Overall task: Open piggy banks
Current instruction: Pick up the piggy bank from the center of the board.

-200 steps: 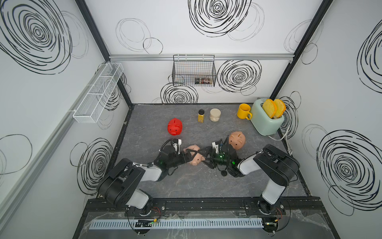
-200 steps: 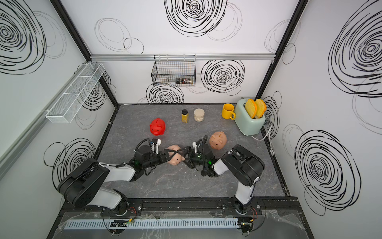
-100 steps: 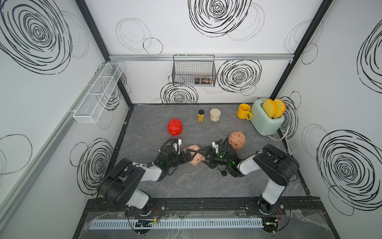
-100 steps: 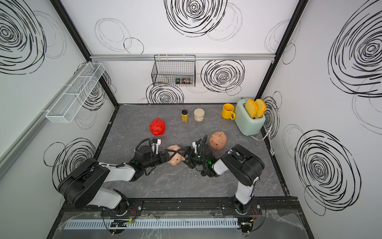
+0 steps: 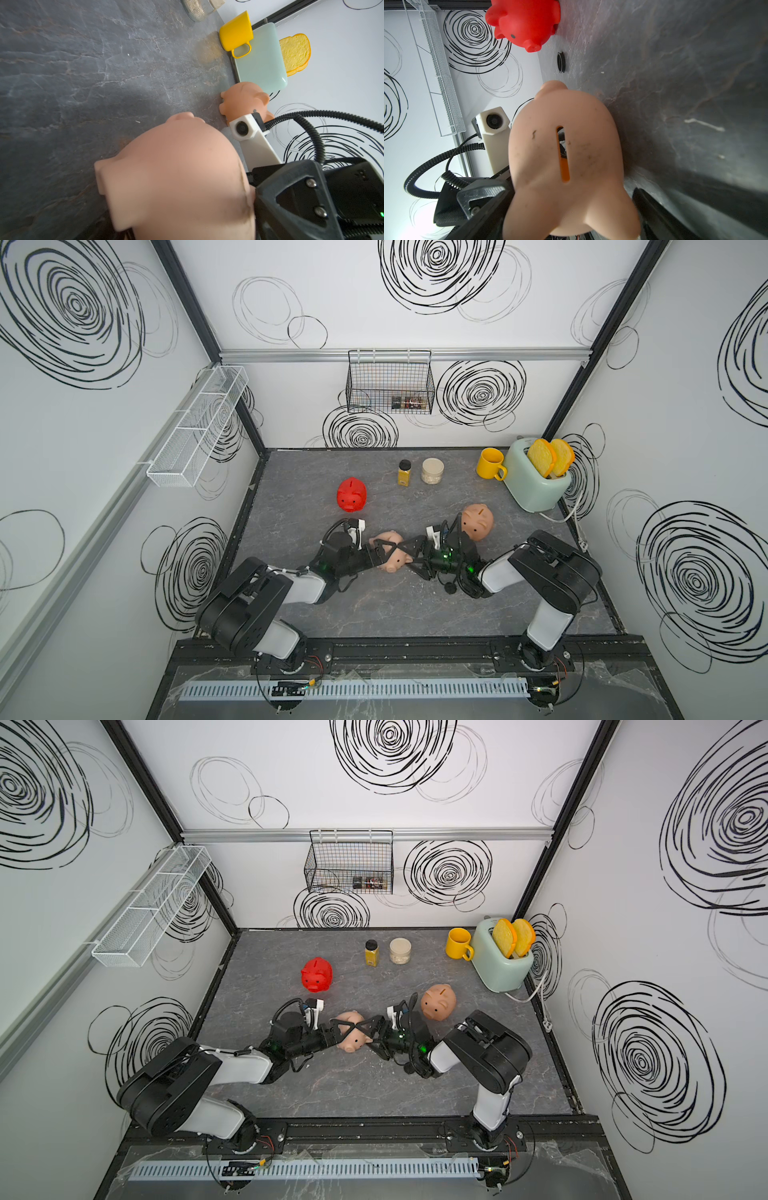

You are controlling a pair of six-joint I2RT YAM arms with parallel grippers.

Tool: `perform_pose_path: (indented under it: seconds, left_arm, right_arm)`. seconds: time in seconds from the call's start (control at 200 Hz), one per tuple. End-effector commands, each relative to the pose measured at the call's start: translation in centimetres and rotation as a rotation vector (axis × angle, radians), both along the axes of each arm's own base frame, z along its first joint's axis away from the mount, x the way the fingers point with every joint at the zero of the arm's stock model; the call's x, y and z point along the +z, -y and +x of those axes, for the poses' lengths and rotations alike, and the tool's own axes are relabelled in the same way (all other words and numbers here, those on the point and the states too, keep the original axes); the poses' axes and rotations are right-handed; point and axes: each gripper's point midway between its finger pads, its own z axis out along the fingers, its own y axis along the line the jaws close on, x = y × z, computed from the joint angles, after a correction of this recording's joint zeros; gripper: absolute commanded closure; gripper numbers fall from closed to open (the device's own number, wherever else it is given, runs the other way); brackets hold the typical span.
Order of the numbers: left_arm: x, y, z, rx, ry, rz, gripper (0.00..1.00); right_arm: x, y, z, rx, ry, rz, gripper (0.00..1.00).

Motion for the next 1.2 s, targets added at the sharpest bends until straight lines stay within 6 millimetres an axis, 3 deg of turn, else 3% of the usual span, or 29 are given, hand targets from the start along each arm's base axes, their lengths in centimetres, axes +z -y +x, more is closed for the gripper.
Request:
perform_pose_path:
  seconds: [0.0,0.806,1.196]
  left_arm:
    - [-2.5,-0.5,-1.2,-0.006,-0.098,0.04,0.04]
    - [-2.3,-0.4,-1.2,-0.008,-0.097,0.039,0.04]
    - [0.3,-2.5,0.3,0.063,-0.035,0.05,0.04]
  right_arm:
    - [0.9,-0.4,-0.6,0.035,0.04,0.026,0.06]
    - [0.6,-0.9,-0.4,0.05,0.033,0.031,0.14]
    - [1.1,1.0,0.2,-0.03,0.058,-0.001,0.18]
